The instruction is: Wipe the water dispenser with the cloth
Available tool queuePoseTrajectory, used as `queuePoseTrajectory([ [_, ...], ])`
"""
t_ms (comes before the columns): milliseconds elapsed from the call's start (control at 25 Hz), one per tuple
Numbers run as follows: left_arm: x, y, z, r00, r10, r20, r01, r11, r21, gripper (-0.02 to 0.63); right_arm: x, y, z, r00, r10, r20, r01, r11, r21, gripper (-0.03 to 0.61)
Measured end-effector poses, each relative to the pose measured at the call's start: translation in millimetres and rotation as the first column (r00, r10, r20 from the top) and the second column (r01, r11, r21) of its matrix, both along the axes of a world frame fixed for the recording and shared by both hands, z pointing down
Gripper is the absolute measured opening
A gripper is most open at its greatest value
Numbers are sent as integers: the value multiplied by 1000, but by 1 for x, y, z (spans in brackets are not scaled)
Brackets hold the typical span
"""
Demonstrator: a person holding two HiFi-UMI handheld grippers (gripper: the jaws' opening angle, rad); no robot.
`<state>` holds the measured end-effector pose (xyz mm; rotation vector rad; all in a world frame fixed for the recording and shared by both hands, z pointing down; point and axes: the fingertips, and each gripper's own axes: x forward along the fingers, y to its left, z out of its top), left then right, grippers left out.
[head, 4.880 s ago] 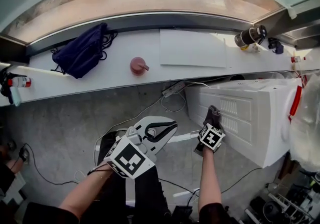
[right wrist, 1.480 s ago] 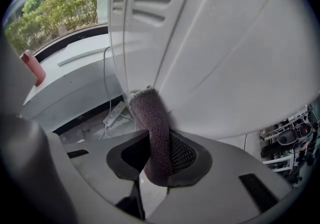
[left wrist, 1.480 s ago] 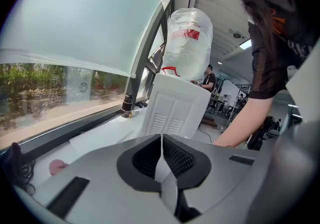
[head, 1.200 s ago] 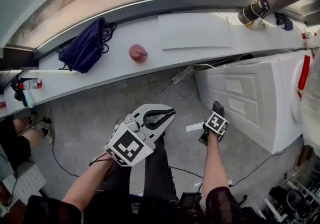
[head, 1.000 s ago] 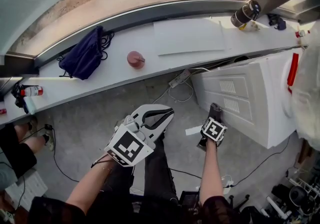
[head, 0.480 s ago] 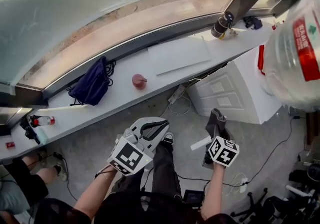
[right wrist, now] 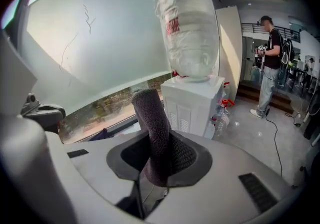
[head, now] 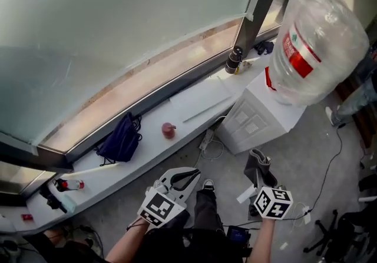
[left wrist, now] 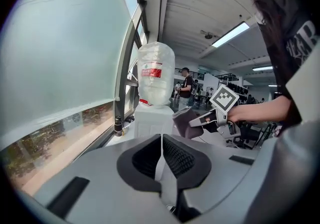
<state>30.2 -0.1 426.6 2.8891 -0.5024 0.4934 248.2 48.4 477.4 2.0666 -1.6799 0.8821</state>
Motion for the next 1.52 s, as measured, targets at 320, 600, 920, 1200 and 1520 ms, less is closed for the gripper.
queuePoseTrajectory([
  [320, -34, 33, -40, 999, 48, 0, -47, 998, 37, 20, -19, 72, -69, 994, 107, -23, -104, 989, 109, 104],
  [600, -56, 61, -64, 996, 85, -22, -83, 995, 50, 20, -44, 125, -97, 984, 175, 27, -177, 964, 196, 104],
  [920, -38, 97, -84, 983, 171, -66, -167, 984, 54, 20, -62, 165, -111, 977, 207, 53, -214, 948, 235, 104],
  [1200, -18, 119, -100, 977, 194, -92, -189, 980, 60, 20, -61, 183, -114, 979, 190, 74, -203, 942, 265, 104],
  [1520, 9, 139, -114, 965, 229, -125, -224, 973, 48, 20, -50, 195, -130, 978, 192, 85, -210, 922, 325, 103],
])
